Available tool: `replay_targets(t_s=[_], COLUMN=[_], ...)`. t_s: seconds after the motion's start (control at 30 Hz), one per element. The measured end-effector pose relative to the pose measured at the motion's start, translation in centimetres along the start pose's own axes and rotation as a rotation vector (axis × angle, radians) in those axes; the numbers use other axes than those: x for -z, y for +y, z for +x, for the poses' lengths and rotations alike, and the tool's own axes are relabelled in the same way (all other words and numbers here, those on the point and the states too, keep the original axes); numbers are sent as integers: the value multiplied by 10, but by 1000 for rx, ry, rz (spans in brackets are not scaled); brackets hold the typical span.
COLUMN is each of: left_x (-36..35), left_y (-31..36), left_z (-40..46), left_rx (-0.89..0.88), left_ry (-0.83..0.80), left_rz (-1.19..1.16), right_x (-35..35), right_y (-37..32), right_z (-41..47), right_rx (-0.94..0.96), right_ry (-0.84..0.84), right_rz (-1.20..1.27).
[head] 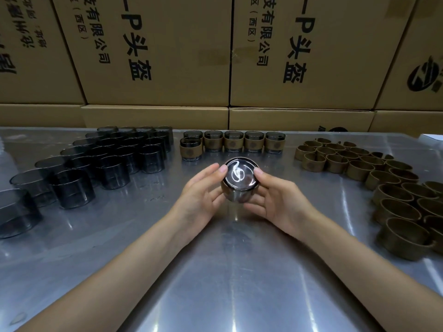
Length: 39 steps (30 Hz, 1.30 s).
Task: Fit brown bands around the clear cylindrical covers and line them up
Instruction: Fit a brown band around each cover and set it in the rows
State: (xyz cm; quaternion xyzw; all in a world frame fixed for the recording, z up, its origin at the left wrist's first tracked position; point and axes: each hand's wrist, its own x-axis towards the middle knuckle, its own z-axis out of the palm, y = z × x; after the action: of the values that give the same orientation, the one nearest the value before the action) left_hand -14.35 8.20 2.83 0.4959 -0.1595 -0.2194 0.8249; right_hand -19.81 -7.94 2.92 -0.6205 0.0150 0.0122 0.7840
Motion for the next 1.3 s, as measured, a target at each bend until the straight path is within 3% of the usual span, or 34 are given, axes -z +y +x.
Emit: replay_targets(t_s=[0.2, 0.4, 0.6, 0.7, 0.8, 0.93, 1.07, 1.3], left_x=[2, 5, 3, 2, -9, -31, -36, -40], left_y=[1, 3, 3, 6, 3, -10, -11, -7], left_z=[-4, -8, -9, -9, -10, -17, -23, -25], left_rx=[230, 194, 145, 152, 103, -251, -462, -447], left_ry=[-194, -369, -416, -347, -122, 85, 176, 155], left_rz=[93, -21, -8, -19, 172, 399, 453, 440], right_x=[15, 11, 9, 6, -14, -39, -48, -45], right_y=[0, 0, -2, -5, -4, 1, -2, -1], right_z=[-4, -9, -12, -9, -8, -11, -15, -13], right_rx=[-33, 8, 45, -3, 54, 316, 400, 394], right_ry=[-236, -360, -357, -238, 43, 323, 345, 374], right_rz=[221, 248, 226, 232, 48, -64, -89, -152])
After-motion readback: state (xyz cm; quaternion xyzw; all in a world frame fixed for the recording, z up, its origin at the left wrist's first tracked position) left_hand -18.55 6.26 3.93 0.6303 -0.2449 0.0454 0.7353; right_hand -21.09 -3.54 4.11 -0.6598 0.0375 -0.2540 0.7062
